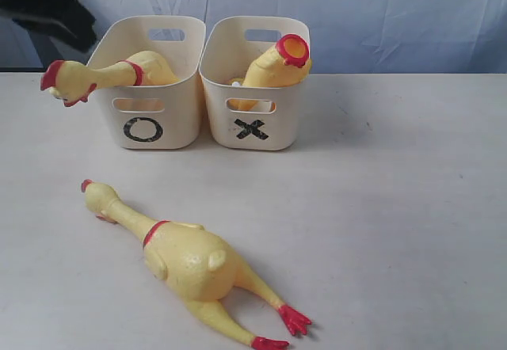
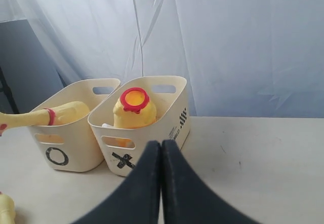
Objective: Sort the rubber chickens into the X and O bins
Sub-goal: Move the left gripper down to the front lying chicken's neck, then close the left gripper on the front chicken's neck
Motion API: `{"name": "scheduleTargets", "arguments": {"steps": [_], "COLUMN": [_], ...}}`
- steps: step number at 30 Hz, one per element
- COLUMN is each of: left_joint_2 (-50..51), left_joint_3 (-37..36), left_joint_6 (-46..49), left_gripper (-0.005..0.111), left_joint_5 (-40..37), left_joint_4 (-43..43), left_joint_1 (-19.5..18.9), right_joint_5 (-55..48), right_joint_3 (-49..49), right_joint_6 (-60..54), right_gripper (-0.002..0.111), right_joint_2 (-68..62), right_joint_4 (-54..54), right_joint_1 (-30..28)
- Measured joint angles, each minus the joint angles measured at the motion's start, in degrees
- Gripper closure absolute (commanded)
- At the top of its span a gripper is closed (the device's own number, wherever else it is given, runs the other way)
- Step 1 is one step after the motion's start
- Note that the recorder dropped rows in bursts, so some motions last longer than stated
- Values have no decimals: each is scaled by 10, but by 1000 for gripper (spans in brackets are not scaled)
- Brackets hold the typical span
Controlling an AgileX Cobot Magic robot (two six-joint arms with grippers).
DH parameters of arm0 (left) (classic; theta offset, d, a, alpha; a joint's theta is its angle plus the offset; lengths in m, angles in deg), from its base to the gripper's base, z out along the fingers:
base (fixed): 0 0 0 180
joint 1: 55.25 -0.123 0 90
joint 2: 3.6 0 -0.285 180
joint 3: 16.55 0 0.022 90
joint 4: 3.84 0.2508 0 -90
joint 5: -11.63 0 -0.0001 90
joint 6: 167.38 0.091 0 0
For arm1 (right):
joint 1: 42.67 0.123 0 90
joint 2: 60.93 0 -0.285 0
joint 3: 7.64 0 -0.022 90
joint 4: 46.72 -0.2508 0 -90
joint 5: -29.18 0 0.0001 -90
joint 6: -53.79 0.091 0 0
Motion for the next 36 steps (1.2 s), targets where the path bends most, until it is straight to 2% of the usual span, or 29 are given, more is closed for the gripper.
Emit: {"name": "scheduleTargets", "arguments": {"steps": [6, 13, 22, 24, 28, 29, 31, 36], "left_joint_2": [-36, -48, -49, -49, -49, -49, -49, 0], "left_joint_3": [-97, -195, -315, -348, -393, -399, -413, -421], "left_joint_6": [39, 77, 187, 260, 393, 405, 418, 420], "left_gripper": [107, 107, 107, 102, 74, 64, 53, 52], "left_joint_5": [8, 14, 131, 185, 274, 289, 325, 359], "left_joint_4": [41, 106, 197, 218, 240, 241, 258, 279], "left_joint_1": [66, 120, 182, 184, 186, 186, 188, 188], "right_joint_5": [0, 0, -3, -3, -3, -3, -4, -4], "right_joint_3": [0, 0, 0, 0, 0, 0, 0, 0], "right_joint_6": [0, 1, 1, 1, 1, 1, 1, 1], "right_gripper": [109, 109, 109, 109, 109, 109, 109, 109], "right_joint_2": [0, 0, 0, 0, 0, 0, 0, 0], "right_joint_4": [-1, -3, -3, -3, -3, -3, -3, -3], "right_joint_1": [0, 0, 0, 0, 0, 0, 0, 0]}}
